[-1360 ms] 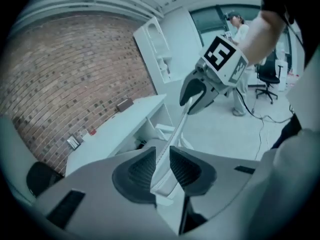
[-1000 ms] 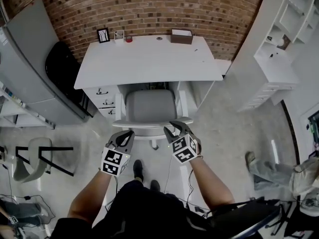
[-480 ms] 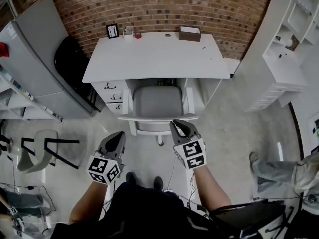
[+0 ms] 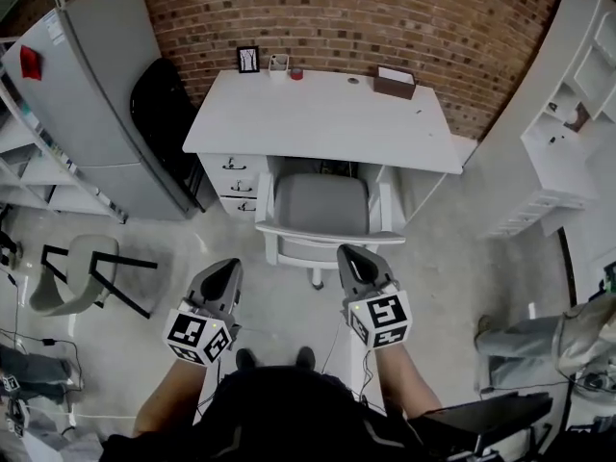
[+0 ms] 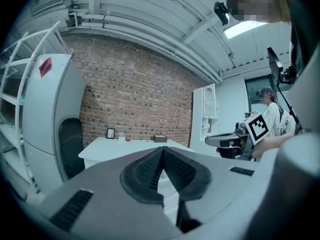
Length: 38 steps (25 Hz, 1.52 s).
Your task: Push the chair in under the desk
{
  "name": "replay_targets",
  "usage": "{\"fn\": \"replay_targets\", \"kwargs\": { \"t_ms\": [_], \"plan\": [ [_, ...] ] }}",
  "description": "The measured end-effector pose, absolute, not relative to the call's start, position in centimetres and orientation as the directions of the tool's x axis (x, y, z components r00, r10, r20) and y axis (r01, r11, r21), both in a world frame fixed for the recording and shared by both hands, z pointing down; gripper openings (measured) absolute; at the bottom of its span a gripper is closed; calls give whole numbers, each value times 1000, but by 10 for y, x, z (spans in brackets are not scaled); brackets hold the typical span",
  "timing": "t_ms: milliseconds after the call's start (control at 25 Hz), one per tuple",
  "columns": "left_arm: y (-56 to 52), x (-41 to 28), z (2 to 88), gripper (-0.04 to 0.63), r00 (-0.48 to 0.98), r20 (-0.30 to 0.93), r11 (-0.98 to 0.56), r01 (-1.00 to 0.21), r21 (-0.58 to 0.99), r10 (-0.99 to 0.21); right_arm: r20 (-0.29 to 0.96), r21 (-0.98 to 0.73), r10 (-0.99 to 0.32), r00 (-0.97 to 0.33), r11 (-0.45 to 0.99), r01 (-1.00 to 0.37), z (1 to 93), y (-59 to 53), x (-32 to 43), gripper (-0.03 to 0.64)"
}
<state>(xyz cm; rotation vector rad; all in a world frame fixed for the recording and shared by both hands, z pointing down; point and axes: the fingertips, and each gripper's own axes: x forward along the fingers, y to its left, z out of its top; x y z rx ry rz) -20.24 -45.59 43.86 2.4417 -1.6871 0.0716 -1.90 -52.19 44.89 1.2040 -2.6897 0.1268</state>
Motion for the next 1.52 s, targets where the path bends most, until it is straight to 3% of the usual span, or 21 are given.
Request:
{"fn": "replay_targets", "kwargs": {
  "t_ms": [400,1520],
  "plan": [
    [-432,-267,414,8,261,95,-254,-964,85,-961,163,-32,-757,-633,637,-770,421,-498,-66,9],
    [-414,-321,400,8,252,66,-247,-967,68,-966,150,14,-798,-584,592,-806,402,-481,-114,8]
  ]
}}
